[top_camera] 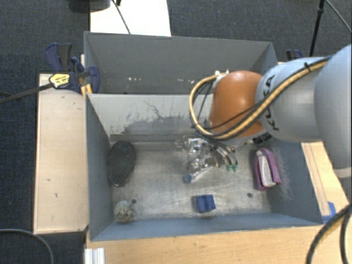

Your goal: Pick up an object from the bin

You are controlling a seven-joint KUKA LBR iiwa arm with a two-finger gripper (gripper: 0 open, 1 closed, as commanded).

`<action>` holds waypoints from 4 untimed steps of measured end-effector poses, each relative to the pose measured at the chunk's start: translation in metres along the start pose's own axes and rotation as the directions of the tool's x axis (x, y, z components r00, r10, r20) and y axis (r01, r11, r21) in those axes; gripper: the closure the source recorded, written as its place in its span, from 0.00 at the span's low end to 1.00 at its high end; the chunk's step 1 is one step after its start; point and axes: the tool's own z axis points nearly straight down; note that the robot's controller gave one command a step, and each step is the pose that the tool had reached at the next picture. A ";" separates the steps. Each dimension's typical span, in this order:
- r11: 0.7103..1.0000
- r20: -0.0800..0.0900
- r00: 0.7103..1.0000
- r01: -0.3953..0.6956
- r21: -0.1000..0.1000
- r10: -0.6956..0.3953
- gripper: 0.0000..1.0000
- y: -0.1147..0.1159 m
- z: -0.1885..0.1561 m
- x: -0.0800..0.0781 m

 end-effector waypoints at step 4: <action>0.877 0.018 0.877 -0.481 -0.005 0.481 1.00 -0.042 0.022 -0.002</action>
Offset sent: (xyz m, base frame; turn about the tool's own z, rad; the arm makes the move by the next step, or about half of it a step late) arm 0.0000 0.0000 0.0000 0.0000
